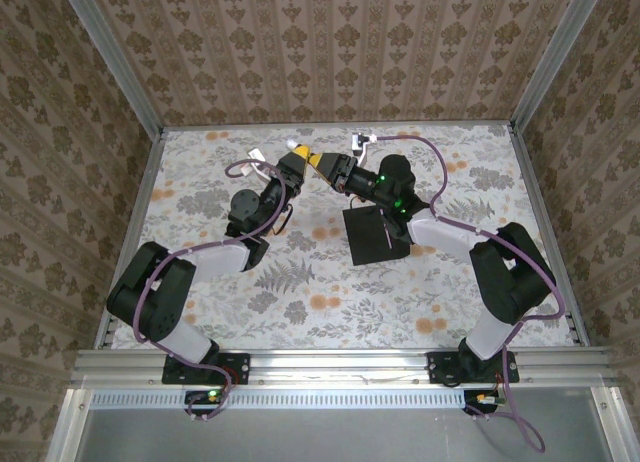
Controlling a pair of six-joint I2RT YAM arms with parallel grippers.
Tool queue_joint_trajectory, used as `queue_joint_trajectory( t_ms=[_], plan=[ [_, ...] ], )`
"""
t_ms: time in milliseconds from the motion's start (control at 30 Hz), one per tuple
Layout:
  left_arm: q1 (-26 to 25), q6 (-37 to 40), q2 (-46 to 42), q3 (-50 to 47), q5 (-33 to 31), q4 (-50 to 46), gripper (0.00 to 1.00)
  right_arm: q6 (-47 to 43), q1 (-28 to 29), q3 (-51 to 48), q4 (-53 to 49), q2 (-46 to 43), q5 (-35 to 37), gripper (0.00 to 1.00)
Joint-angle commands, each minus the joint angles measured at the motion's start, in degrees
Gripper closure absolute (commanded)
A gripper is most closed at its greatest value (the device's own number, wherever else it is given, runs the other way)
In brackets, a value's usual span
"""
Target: Place the letter into the envelope and seal it
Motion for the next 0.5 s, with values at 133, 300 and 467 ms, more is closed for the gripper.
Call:
queue_joint_trajectory(
  t_ms=[133,300,467],
  plan=[
    [-0.17,0.54,0.91,0.71,2.24,1.36,1.00,-1.20,0.33,0.83,1.76,-0.64,-0.04,0.69],
    [-0.17,0.96,1.04,0.43,3.05,0.87,0.99,-2.00,0.24,1.05,0.72,-1.09,-0.02,0.71],
    [0.09,2.18,0.60,0.07,3.55,-0.10,0.88,-2.40,-0.20,0.70,0.05,-1.59,0.06,0.71]
  ],
)
